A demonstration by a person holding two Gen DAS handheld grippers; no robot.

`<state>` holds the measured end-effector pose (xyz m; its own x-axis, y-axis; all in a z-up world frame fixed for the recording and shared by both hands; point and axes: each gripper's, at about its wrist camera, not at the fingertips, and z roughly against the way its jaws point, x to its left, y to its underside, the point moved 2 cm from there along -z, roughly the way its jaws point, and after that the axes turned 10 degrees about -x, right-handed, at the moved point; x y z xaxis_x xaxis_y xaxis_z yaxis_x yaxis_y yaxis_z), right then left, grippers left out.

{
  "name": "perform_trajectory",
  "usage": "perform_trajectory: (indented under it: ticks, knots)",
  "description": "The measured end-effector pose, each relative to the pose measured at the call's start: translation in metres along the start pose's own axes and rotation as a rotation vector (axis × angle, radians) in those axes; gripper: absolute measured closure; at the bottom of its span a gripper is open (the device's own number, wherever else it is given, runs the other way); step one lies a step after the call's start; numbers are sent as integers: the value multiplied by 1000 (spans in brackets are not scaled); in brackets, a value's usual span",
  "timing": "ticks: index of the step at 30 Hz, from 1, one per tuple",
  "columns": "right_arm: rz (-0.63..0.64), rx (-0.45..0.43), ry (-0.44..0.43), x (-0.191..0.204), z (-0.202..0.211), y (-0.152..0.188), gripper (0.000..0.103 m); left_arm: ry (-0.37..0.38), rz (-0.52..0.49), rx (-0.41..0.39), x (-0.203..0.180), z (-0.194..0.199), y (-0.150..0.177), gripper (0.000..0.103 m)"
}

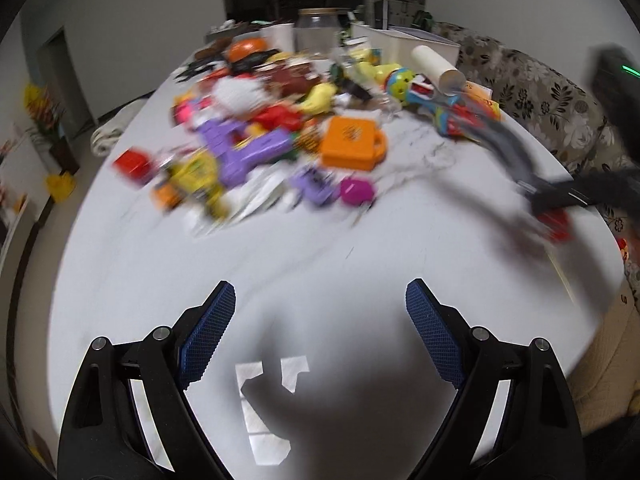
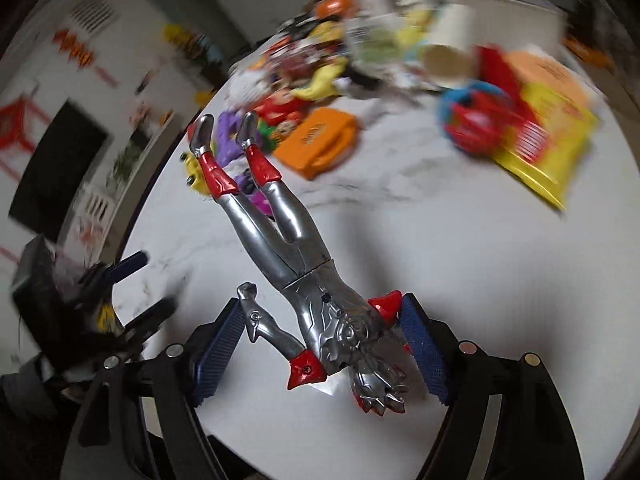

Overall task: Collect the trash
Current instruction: 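Grasp the silver-red robot figure with the right tool while the left tool grasps the magenta egg, then drop the robot figure and magenta egg from both tools into the box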

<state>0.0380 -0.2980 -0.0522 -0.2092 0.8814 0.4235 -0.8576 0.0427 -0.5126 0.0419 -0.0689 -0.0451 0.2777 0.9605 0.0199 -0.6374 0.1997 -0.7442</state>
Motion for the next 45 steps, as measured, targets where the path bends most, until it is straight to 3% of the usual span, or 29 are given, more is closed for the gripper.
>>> perform_trajectory:
  ticks: [4,8,10,12,13,14,16,23,27,32,37,38,39,41,45]
  knots:
    - [-82,-47,55,-24,47,23,26,-12,13,-14,-26,-38,-25,18]
    - [-140,-78,84,-39,83,42,26,-121,103,43,-32,-81,-39,18]
    - [-156,-94,91,-44,99,51,26,-157,152,85,-29,-98,-38,30]
    - [-164,-106,97,-46,108,57,26,-165,173,53,-27,-102,-40,62]
    - [-168,-114,96,-46,111,59,26,-165,168,55,-27,-102,-41,69]
    - [-168,-121,95,-46,113,61,26,-148,173,65,-27,-102,-41,69]
    - [-173,-131,90,-47,119,65,26,-92,204,42,-24,-89,-41,69]
    - [-121,-121,30,-24,105,60,26,103,157,-39,-22,6,-29,69]
    - [-63,-76,-42,5,94,66,26,133,68,-30,-33,60,-5,69]
    - [23,49,-121,41,83,95,26,141,-54,36,-45,123,48,69]
    - [105,214,-144,58,57,143,25,152,-117,135,-53,128,102,69]
    - [131,238,-133,60,50,153,25,153,-121,156,-54,124,114,65]
    - [166,271,-125,63,38,166,24,153,-112,188,-53,115,127,50]
    - [198,324,-108,61,18,181,23,139,-90,228,-51,102,148,32]
    - [243,384,-72,57,-5,201,24,119,-58,306,-44,82,172,32]
